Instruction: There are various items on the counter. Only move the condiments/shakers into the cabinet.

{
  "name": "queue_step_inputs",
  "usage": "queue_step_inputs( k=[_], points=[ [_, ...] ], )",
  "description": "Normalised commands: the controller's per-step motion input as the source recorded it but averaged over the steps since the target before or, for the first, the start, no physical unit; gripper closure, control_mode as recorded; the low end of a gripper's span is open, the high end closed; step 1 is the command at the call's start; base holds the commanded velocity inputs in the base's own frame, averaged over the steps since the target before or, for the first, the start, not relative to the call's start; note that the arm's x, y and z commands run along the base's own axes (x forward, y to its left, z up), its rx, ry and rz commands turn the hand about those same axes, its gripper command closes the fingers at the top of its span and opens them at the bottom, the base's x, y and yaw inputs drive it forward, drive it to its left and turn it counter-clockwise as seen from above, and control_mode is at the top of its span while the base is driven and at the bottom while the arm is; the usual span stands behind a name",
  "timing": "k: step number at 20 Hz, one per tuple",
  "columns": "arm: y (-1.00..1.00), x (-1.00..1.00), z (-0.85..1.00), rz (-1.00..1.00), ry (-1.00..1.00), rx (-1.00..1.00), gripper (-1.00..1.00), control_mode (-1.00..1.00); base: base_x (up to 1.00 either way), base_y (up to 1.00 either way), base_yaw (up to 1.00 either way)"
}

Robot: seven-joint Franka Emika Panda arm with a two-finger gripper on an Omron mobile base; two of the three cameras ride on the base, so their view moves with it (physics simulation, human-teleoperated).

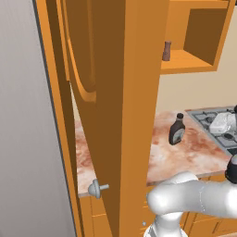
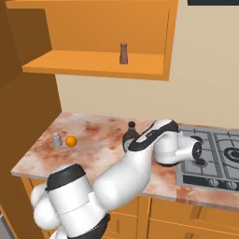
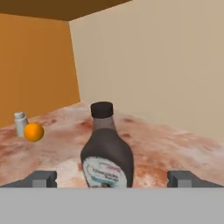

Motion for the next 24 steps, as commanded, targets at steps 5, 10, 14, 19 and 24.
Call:
queue_step_inputs(
  k=[5,10,14,19,24],
  points=[
    [0.06,0.00,-0.36,0.29,0.00,0.05,-1.00,-1.00,0.00,0.00,0.00],
    [0.25,0.04,-0.10,0.19,0.00,0.13,-1.00,-1.00,0.00,0.00,0.00],
    [0.24,0.06,0.03,0.17,0.01,0.06,-1.00,-1.00,0.00,0.00,0.00],
    [0.26,0.33,0.03,0.03,0.11,-0.03,-1.00,-1.00,0.00,0.00,0.00],
    [0.36,0.29,0.00,0.00,0.01,-0.04,-1.00,-1.00,0.00,0.00,0.00]
  ],
)
